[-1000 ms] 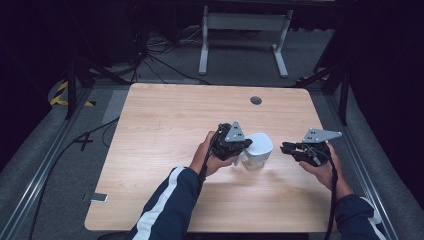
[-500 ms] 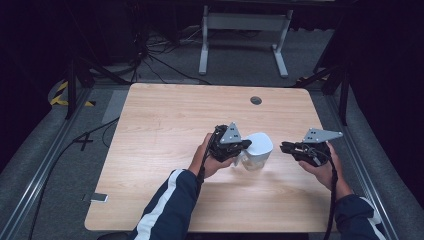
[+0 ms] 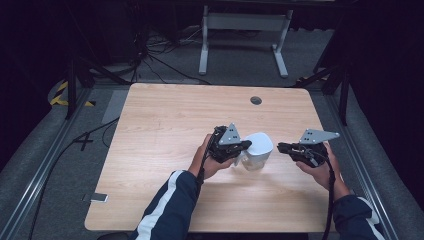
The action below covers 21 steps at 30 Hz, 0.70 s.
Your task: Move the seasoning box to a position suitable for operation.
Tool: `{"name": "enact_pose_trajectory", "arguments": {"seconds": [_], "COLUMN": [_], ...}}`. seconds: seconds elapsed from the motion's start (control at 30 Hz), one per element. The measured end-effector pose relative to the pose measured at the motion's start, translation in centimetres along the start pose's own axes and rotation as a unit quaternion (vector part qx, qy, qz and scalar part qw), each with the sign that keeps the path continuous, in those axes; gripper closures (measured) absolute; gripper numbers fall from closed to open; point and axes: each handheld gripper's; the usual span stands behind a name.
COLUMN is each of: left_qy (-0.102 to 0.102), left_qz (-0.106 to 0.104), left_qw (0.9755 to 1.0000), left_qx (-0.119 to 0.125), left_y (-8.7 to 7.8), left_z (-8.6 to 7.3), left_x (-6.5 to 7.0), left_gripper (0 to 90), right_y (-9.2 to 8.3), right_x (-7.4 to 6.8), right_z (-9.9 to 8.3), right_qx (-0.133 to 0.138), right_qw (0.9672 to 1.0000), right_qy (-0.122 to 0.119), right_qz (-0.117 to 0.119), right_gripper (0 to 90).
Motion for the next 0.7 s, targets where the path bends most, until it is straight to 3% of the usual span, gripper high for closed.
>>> {"name": "enact_pose_trajectory", "arguments": {"seconds": [0.7], "left_qy": [-0.019], "left_qz": [0.000], "left_qw": [0.9991], "left_qx": [0.038], "left_y": [-0.2], "left_z": [-1.1], "left_x": [0.5], "left_gripper": [90.0], "right_y": [0.4], "right_x": [-0.3], "right_z": [0.1], "right_qx": [-0.006], "right_qw": [1.0000], "right_qy": [0.000], "right_qz": [-0.004], "right_gripper": [84.3]}}
Point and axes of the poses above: each handheld gripper's, and its own axes: y roughly forward along the jaws, z roughly out of its top, x roughly to its right, and after that the axes turned 4 degrees about x, right-handed
